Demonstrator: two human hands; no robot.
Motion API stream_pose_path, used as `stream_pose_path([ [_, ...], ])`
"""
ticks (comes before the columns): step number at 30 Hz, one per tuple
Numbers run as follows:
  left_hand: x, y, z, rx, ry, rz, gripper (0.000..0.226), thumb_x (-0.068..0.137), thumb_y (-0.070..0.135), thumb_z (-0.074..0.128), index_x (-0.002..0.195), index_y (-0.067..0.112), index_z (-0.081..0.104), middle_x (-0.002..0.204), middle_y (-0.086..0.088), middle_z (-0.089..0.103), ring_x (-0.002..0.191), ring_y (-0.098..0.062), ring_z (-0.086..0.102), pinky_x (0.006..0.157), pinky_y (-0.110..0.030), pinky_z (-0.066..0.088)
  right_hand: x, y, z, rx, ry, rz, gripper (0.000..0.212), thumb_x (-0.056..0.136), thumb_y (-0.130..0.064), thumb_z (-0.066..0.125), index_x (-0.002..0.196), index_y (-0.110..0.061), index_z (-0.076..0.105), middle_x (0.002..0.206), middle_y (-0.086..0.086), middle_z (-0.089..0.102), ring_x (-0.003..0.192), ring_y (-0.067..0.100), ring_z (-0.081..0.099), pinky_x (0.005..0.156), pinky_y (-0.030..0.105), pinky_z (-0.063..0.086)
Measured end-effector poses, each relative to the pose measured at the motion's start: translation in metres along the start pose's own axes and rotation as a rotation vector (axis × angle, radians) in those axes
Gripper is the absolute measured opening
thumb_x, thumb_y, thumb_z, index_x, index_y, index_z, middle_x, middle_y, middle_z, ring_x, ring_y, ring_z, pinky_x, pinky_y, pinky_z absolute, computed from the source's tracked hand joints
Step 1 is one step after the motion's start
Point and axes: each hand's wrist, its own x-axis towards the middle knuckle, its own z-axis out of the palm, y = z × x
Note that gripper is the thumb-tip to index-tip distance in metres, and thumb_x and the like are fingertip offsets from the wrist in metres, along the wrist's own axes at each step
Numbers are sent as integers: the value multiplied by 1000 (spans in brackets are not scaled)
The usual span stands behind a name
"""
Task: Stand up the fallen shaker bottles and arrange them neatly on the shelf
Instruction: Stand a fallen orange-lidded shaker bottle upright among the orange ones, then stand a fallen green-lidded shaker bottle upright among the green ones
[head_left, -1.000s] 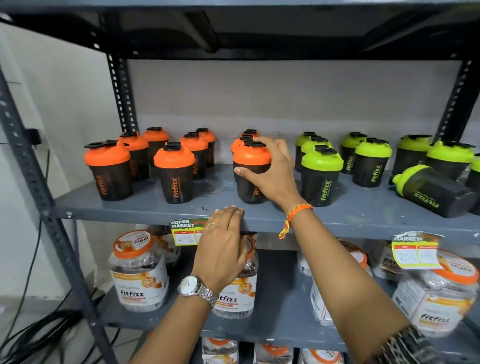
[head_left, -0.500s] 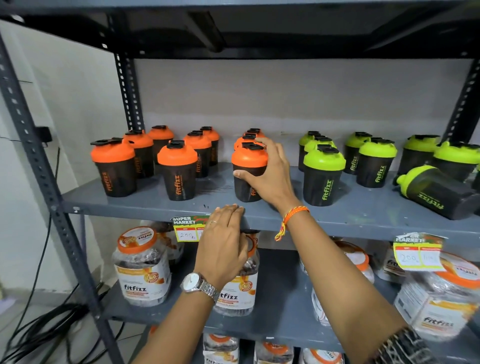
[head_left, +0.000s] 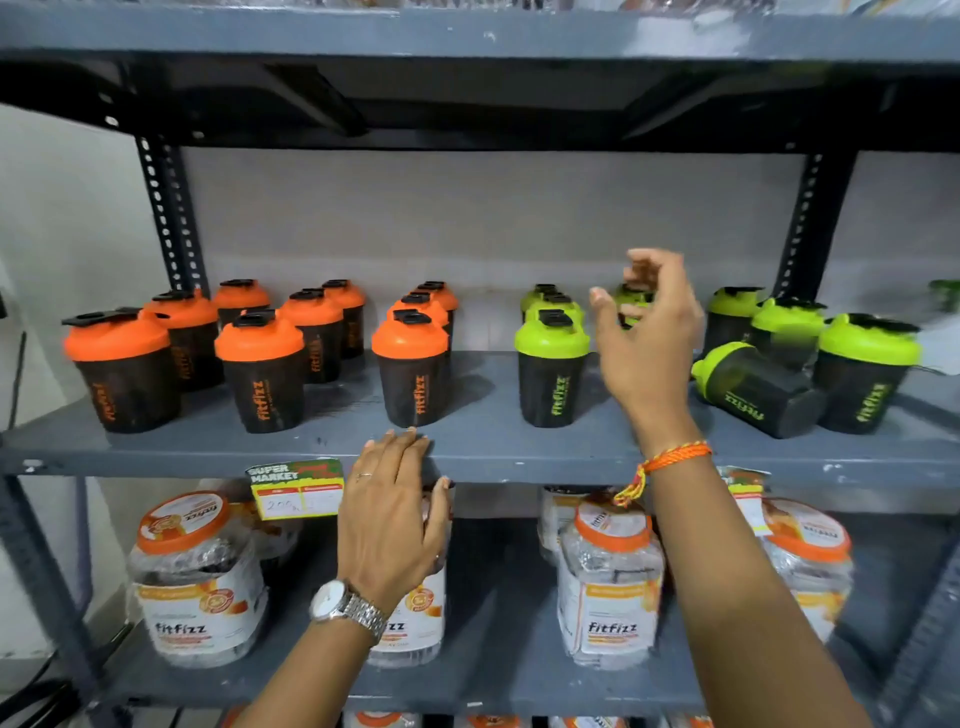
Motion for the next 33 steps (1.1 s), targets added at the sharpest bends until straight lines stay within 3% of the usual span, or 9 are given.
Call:
stream_pose_path([
  [5,7,31,23,-1,5,82,49,95,39,51,132,9,62,137,-9,64,129,-31,57,120,-45,32,24,53,-51,-710,-273,167,50,88,-29,70,126,-2,50,127,23,57,122,45,48,102,49,38],
  [9,9,53,43,-14,19,132,49,96,40,51,134,11,60,139,-7,63,132,-29,55,121,-43,31,37,83,-71,-960,-405,266,55,90,-34,67,130,-1,49,135,27,52,128,47,42,99,53,41],
  [17,9,52,63,78,97,172,48,97,44,48,137,17,52,137,-2,59,125,-26,51,115,-43,31,47,111,-79,-1224,-619,323,46,92,-41,56,133,-21,52,133,22,57,125,42,45,98,42,36],
  [22,5,52,69,109,126,169,49,97,45,45,136,17,53,136,-1,58,125,-25,49,117,-40,26,59,118,-88,-1002,-708,480,62,89,-41,60,145,-22,42,142,23,51,129,46,49,100,46,45],
  [25,6,53,70,111,125,156,50,97,46,43,136,17,53,136,-2,59,126,-25,49,118,-40,25,67,119,-95,-857,-703,586,76,84,-49,67,144,-10,42,141,22,53,128,44,52,98,44,47],
  [27,6,53,70,112,122,154,50,97,46,44,136,17,53,136,-2,59,126,-25,49,118,-41,25,68,121,-99,-650,-698,679,70,77,-54,73,124,-3,59,123,19,66,110,38,65,79,39,55],
  [29,5,53,69,111,120,159,50,96,46,45,136,17,53,135,-2,59,126,-25,49,117,-42,27,64,121,-105,-353,-639,800,54,73,-50,79,100,-5,68,92,13,74,74,26,74,52,31,55],
  [31,6,53,68,117,110,161,50,96,46,46,137,17,52,136,-2,59,126,-26,50,116,-42,29,57,125,-110,-140,-575,887,44,74,-42,81,97,-6,70,78,8,75,56,18,73,47,30,56],
  [33,6,53,68,116,93,161,52,97,47,44,138,17,52,136,-3,59,126,-27,51,116,-44,30,53,128,-113,38,-536,936,39,78,-36,81,101,-7,69,71,4,76,55,15,74,49,30,57],
])
